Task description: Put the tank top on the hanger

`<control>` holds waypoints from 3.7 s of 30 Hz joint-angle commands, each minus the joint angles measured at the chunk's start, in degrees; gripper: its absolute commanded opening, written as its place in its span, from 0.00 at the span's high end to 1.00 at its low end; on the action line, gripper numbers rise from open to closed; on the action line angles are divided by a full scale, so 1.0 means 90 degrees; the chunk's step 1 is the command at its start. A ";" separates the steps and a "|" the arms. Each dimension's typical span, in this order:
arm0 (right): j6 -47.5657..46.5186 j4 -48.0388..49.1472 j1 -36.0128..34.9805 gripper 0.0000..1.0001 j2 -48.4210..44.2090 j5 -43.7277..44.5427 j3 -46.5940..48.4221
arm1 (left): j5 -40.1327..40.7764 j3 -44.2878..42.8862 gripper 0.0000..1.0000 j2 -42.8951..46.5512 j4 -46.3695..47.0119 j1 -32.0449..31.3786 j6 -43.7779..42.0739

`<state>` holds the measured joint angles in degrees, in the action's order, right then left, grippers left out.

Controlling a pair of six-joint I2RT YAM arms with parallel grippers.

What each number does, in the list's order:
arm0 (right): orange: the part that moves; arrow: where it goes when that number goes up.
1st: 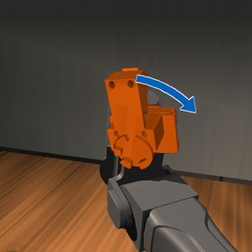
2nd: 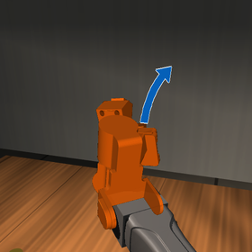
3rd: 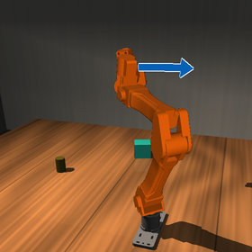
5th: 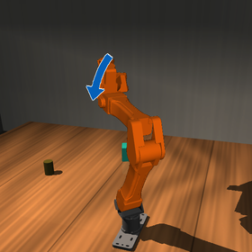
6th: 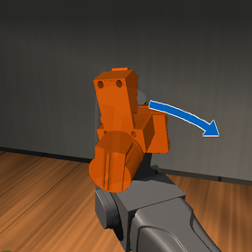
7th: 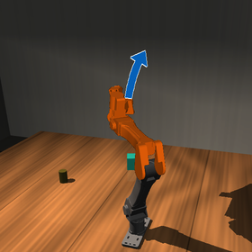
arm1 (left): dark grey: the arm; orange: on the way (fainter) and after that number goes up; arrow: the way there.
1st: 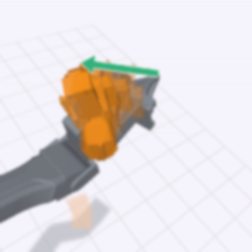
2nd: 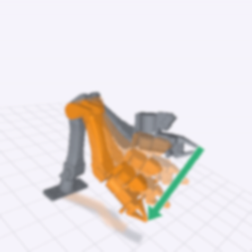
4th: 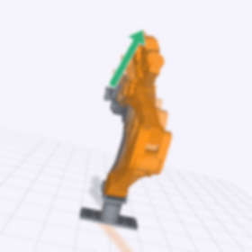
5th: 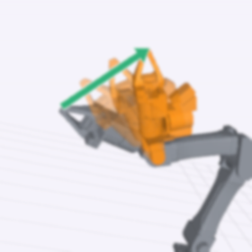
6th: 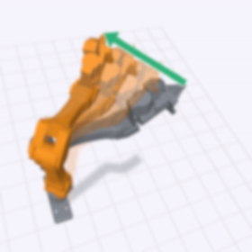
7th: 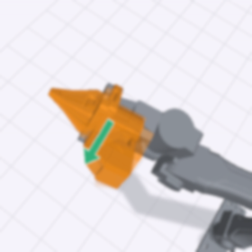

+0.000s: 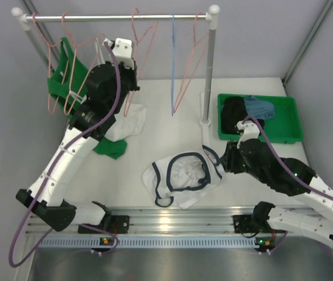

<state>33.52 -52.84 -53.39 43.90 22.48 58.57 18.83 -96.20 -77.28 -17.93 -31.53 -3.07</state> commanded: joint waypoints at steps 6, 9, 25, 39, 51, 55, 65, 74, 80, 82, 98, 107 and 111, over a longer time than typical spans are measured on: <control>-0.0052 0.0246 0.0082 0.61 0.0015 -0.0017 -0.0130 | -0.0539 0.0894 1.00 0.1466 -0.0252 0.0036 0.0311; -0.0013 0.0324 0.0072 0.61 0.0024 -0.0105 -0.0286 | -0.0978 0.1138 1.00 0.1867 -0.0993 0.0036 0.0331; 0.0446 0.1700 0.0072 0.70 0.0717 -0.0652 -0.1634 | -0.3495 0.3627 1.00 0.4659 -0.3368 0.0036 0.1063; 0.0456 0.2385 0.0063 0.73 0.2416 0.0254 -0.1391 | -0.5012 0.4303 1.00 0.4817 -0.3661 0.0017 0.1542; 0.0338 0.2082 0.0063 0.91 0.2427 0.0569 -0.1146 | -0.5549 0.4381 1.00 0.4378 -0.3720 0.0017 0.1611; 0.0290 0.1917 0.0063 0.95 0.2038 0.0569 -0.1097 | -0.5704 0.4468 1.00 0.4231 -0.3652 0.0017 0.1621; 0.0211 0.1594 0.0063 0.99 0.1695 0.0306 -0.0795 | -0.5812 0.4644 1.00 0.4065 -0.3116 0.0007 0.1640; 0.0163 0.1340 0.0062 0.99 0.1460 0.0090 -0.0443 | -0.5979 0.4848 1.00 0.3635 -0.2032 -0.0149 0.1796; 0.0162 0.1262 0.0063 1.00 0.1412 0.0012 -0.0326 | -0.5599 0.5112 1.00 0.3284 -0.1213 -0.0715 0.1904; 0.0163 0.1242 0.0053 1.00 0.1372 -0.0037 -0.0297 | -0.5346 0.5171 1.00 0.3186 -0.0929 -0.1045 0.1913; 0.0280 0.0871 0.0063 1.00 0.1041 0.0021 -0.0218 | -0.3889 0.6353 1.00 0.1878 0.2948 -0.2434 0.1660; 0.0348 0.0667 0.0092 0.99 0.0962 0.0236 -0.0062 | -0.4133 0.6529 1.00 0.1194 0.4188 -0.2551 0.1796; 0.0367 0.0607 0.0072 0.91 0.0962 0.0354 -0.0003 | -0.4114 0.6636 1.00 0.1086 0.4511 -0.2561 0.1874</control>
<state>36.32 -46.52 -53.34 53.58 23.31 55.55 -17.17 -36.93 -67.31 12.97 -54.24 13.50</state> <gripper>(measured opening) 0.067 0.059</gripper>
